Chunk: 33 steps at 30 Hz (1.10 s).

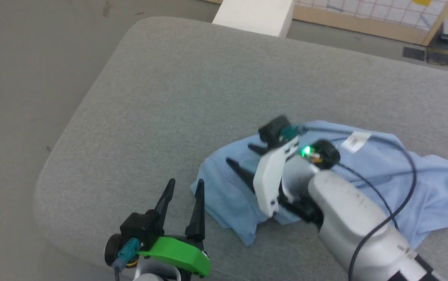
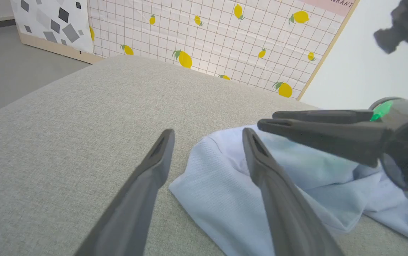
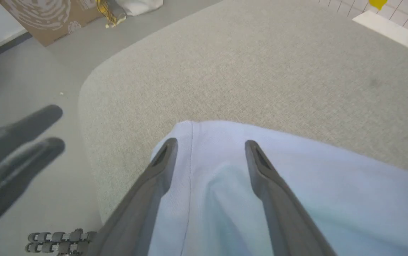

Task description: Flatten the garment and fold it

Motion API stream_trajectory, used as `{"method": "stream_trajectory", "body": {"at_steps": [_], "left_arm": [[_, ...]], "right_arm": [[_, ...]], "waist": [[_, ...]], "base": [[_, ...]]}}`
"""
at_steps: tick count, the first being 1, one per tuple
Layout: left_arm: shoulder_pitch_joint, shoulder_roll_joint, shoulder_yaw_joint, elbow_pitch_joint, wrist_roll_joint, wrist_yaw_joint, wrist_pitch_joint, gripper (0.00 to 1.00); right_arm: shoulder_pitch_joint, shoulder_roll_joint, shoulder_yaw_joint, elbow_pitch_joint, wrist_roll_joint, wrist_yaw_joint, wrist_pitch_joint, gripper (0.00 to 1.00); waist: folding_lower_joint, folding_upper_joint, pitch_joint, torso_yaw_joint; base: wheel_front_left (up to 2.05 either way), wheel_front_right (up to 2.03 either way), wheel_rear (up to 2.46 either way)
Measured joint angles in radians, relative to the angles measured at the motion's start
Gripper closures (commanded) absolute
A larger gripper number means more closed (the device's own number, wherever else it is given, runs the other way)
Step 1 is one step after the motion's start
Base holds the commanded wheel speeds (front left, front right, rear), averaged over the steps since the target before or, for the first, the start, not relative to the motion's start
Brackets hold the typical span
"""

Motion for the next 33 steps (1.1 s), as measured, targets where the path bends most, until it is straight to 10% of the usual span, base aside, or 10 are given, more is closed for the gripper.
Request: {"method": "stream_trajectory", "body": {"at_steps": [13, 26, 29, 33], "left_arm": [[0.005, 0.000, 0.001, -0.007, 0.008, -0.004, 0.000, 0.00], [0.009, 0.000, 0.005, -0.006, 0.013, -0.012, 0.000, 0.00], [0.008, 0.000, 0.012, -0.006, 0.015, -0.012, 0.000, 0.00], [0.007, 0.000, 0.020, -0.005, 0.020, -0.012, 0.000, 0.00]], "right_arm": [[0.011, -0.360, -0.323, -0.085, -0.053, 0.000, 0.159, 0.00], [0.246, -0.352, -0.366, -0.119, -0.077, 0.000, 0.301, 0.00], [0.246, -0.330, -0.392, -0.120, -0.111, 0.000, 0.249, 1.00], [0.236, -0.303, -0.419, -0.153, -0.115, 0.000, 0.188, 1.00]], "waist": [[0.0000, 0.0002, -0.018, -0.031], [0.0000, 0.0001, 0.009, -0.020], [0.0000, 0.0001, 0.013, -0.028], [0.0000, 0.0001, 0.012, -0.047]], "base": [[0.00, 0.00, 0.00], [0.00, 0.00, 0.00], [0.00, 0.00, 0.00], [0.00, 0.00, 0.00]]}}
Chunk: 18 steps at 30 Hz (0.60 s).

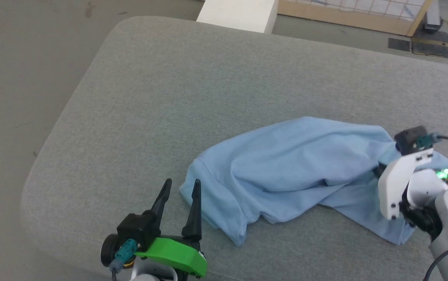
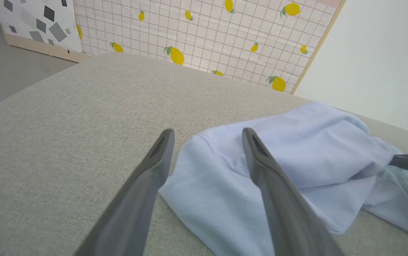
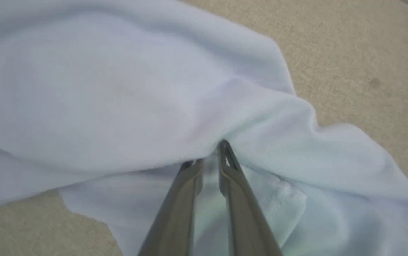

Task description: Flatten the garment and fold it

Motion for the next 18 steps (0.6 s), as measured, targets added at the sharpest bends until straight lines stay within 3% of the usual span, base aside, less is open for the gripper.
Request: {"method": "stream_trajectory", "body": {"at_steps": [8, 12, 18], "left_arm": [[0.002, 0.000, 0.018, 0.000, 0.000, 0.000, 0.000, 0.00], [0.002, 0.000, 0.018, -0.001, 0.000, 0.000, 0.000, 0.00], [0.003, 0.000, 0.021, -0.009, 0.000, -0.001, 0.000, 0.00]], "right_arm": [[-0.036, -0.002, -0.017, -0.232, 0.077, 0.000, -0.022, 1.00], [-0.001, -0.008, -0.010, -0.398, 0.124, 0.000, 0.038, 1.00], [0.180, -0.003, 0.017, -0.629, 0.219, 0.000, 0.173, 1.00]], "waist": [[0.0000, 0.0000, -0.028, -0.052], [0.0000, -0.0001, -0.044, -0.075], [0.0000, -0.0001, -0.040, -0.084]], "base": [[0.00, 0.00, 0.00], [0.00, 0.00, 0.00], [0.00, 0.00, 0.00]]}}
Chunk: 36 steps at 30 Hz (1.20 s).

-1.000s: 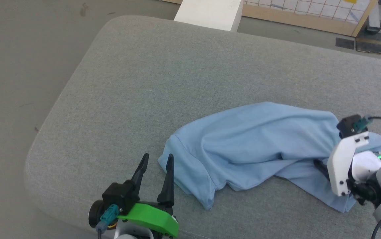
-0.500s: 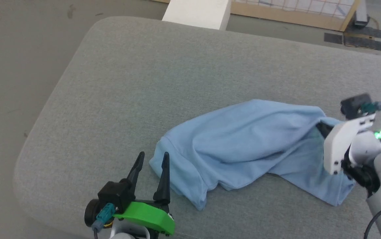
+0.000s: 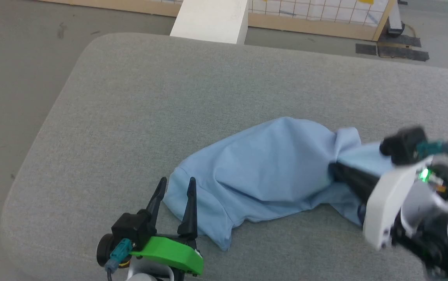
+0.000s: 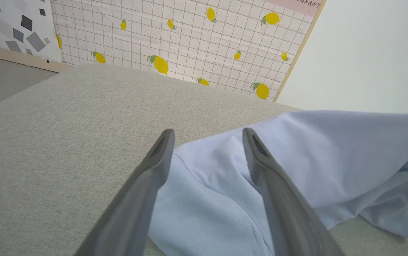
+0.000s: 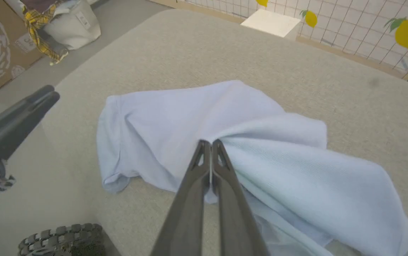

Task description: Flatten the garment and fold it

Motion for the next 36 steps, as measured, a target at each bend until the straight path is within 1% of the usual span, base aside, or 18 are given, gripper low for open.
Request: {"method": "stream_trajectory", "body": {"at_steps": [4, 7, 10, 12, 13, 14, 15, 16, 19, 21, 24, 26, 28, 30, 32, 36], "left_arm": [[0.000, 0.000, 0.000, -0.005, -0.001, 0.000, 0.000, 0.00], [0.000, 0.000, 0.001, -0.009, -0.001, 0.000, 0.000, 0.00], [0.000, 0.000, -0.001, -0.010, -0.001, 0.000, 0.000, 0.00], [0.000, 0.000, -0.003, -0.008, -0.001, 0.001, 0.000, 0.00], [0.000, 0.000, -0.003, -0.008, -0.002, 0.001, 0.000, 0.00], [0.000, 0.000, -0.003, -0.005, -0.001, 0.001, 0.000, 0.00], [0.000, 0.000, -0.003, -0.003, -0.001, 0.001, 0.000, 0.00], [0.000, 0.000, -0.002, -0.001, -0.001, 0.001, 0.000, 0.00], [0.000, 0.000, 0.004, 0.004, -0.001, 0.001, 0.000, 0.00], [0.001, 0.000, 0.008, 0.005, 0.000, 0.000, 0.000, 0.00], [0.005, 0.000, 0.010, 0.005, 0.000, 0.000, 0.000, 0.00], [0.007, 0.000, 0.010, 0.005, 0.002, 0.000, 0.000, 0.00], [0.008, 0.000, 0.009, 0.004, 0.002, 0.000, 0.000, 0.00], [0.008, 0.000, 0.006, 0.001, 0.002, 0.000, 0.000, 0.00], [0.007, 0.000, 0.002, -0.004, 0.002, 0.000, 0.000, 0.00], [0.003, 0.000, -0.014, -0.010, 0.000, -0.001, 0.000, 0.00]], "right_arm": [[0.175, -0.002, 0.003, -0.094, 0.023, 0.000, 0.083, 1.00], [0.315, -0.004, -0.004, -0.113, 0.033, 0.000, 0.133, 1.00], [0.410, -0.005, -0.025, -0.099, 0.023, 0.000, 0.134, 1.00], [0.425, -0.021, -0.023, -0.081, -0.031, 0.000, 0.106, 1.00], [0.424, -0.017, -0.031, -0.069, -0.043, 0.000, 0.085, 0.86], [0.423, -0.009, -0.037, -0.056, -0.060, 0.000, 0.061, 0.62], [0.419, -0.008, -0.033, -0.049, -0.082, 0.000, 0.039, 0.10], [0.414, -0.001, -0.035, -0.040, -0.096, 0.000, 0.017, 0.00], [0.385, 0.036, -0.042, -0.029, -0.097, 0.000, -0.026, 0.00], [0.362, 0.063, -0.053, -0.034, -0.070, 0.000, -0.030, 0.00], [0.323, 0.091, -0.079, -0.072, -0.003, 0.000, -0.007, 0.00], [0.281, 0.108, -0.114, -0.106, 0.039, 0.000, 0.022, 0.00], [0.231, 0.119, -0.158, -0.124, 0.056, 0.000, 0.040, 0.00], [0.170, 0.100, -0.195, -0.130, 0.022, 0.000, 0.043, 0.00], [0.095, 0.099, -0.244, -0.098, -0.018, 0.000, 0.032, 0.00], [-0.024, 0.077, -0.243, 0.028, -0.084, 0.000, 0.035, 0.00]], "waist": [[0.0000, 0.0000, 0.016, 0.014], [0.0000, 0.0000, 0.029, 0.024], [0.0000, 0.0000, 0.039, 0.035], [0.0000, 0.0000, 0.044, 0.040], [0.0000, 0.0000, 0.044, 0.041], [0.0000, 0.0000, 0.042, 0.041], [0.0000, 0.0000, 0.039, 0.041], [0.0000, 0.0000, 0.035, 0.039], [0.0000, 0.0000, 0.021, 0.033], [0.0000, 0.0000, 0.011, 0.027], [0.0000, 0.0000, -0.001, 0.017], [0.0000, 0.0000, -0.008, 0.010], [0.0000, 0.0000, -0.011, 0.007], [0.0000, 0.0000, -0.008, 0.007], [0.0000, 0.0000, 0.001, 0.010], [0.0000, 0.0000, 0.026, 0.023]], "base": [[0.00, 0.00, 0.00], [0.00, 0.00, 0.00], [0.00, 0.00, 0.00], [0.00, 0.00, 0.00], [0.00, 0.00, 0.00], [0.00, 0.00, 0.00], [0.00, 0.00, 0.00], [0.00, 0.00, 0.00], [0.00, 0.00, 0.00], [0.00, 0.00, 0.00], [0.00, 0.00, 0.00], [0.00, 0.00, 0.00], [0.00, 0.00, 0.00], [0.00, 0.00, 0.00], [0.00, 0.00, 0.00], [0.00, 0.00, 0.00]]}}
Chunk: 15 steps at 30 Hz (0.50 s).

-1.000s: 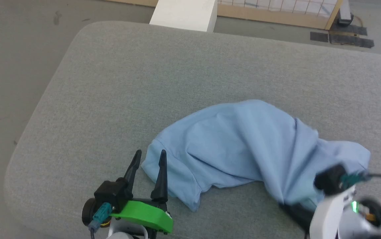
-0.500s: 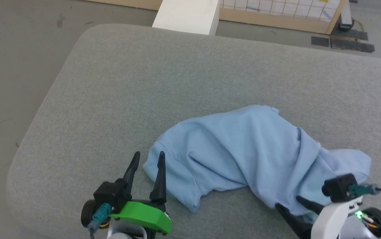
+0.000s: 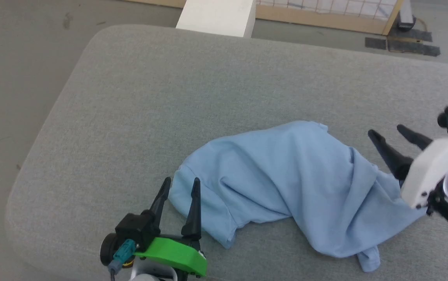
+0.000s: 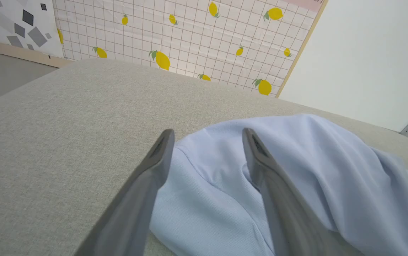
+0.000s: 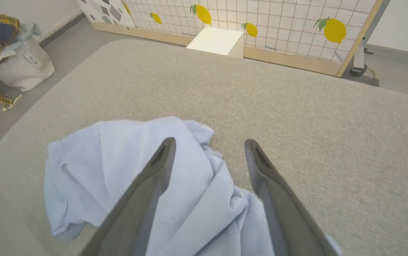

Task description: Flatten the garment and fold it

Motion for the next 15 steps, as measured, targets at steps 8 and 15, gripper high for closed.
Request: {"method": "stream_trajectory", "body": {"at_steps": [8, 15], "left_arm": [[-0.030, 0.000, -0.036, -0.004, -0.011, 0.004, 0.000, 0.00], [-0.047, 0.000, -0.068, -0.005, -0.026, 0.015, 0.000, 0.00]], "right_arm": [[-0.187, -0.077, 0.145, 0.262, -0.053, 0.000, 0.060, 0.00], [-0.274, -0.127, 0.300, 0.457, -0.053, 0.000, 0.094, 0.00]], "waist": [[0.0000, 0.0000, 0.051, 0.058], [0.0000, 0.0000, 0.089, 0.132]], "base": [[0.00, 0.00, 0.00], [0.00, 0.00, 0.00]]}}
